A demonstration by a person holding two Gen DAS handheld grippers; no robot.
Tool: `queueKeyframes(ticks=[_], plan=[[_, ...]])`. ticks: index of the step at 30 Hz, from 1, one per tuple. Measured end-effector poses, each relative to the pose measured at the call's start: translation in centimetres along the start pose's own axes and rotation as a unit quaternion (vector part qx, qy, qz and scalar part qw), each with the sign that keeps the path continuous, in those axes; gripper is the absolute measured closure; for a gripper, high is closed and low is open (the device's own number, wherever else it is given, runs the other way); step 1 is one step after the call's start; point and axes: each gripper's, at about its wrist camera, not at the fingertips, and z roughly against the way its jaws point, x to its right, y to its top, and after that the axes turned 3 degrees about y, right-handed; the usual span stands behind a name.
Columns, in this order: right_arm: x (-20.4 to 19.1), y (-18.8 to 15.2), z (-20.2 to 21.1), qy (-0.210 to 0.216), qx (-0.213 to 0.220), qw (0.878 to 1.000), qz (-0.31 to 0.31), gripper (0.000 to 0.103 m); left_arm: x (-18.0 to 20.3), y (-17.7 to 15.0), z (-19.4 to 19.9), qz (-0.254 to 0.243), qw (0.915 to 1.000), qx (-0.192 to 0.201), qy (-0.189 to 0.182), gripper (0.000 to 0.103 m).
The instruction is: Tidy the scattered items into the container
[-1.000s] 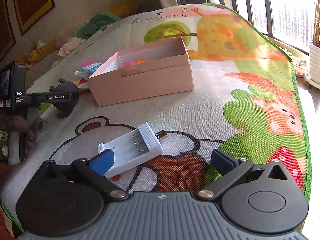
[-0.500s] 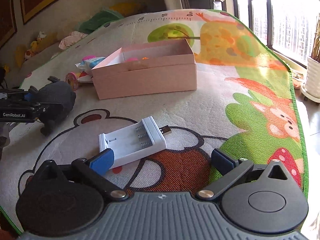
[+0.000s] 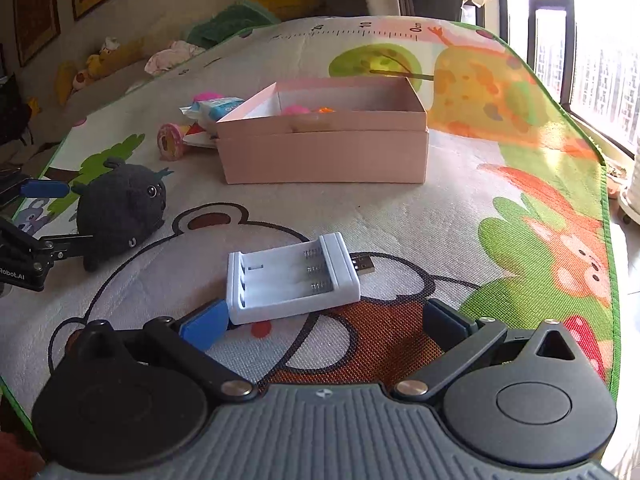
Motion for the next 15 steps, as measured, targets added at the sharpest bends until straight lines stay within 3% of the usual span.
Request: queueKeyframes(ticks=[3, 7, 15], plan=[[-1.0, 0.3, 0.0, -0.003, 0.016, 1.000, 0.016, 0.000, -1.2, -0.3, -0.1, 0.010, 0.9993, -0.012, 0.033, 0.001], [-1.4, 1.3, -0.9, -0.006, 0.023, 1.000, 0.011, 0.000, -2.4, -0.8, -0.2, 0.025, 0.9983, -0.024, 0.047, 0.001], [-1.9, 2.6, -3.5, 0.001, 0.004, 0.998, 0.068, 0.000, -2.7, -1.2, 1.2, 0.061, 0.9973, -0.024, -0.034, 0.001]])
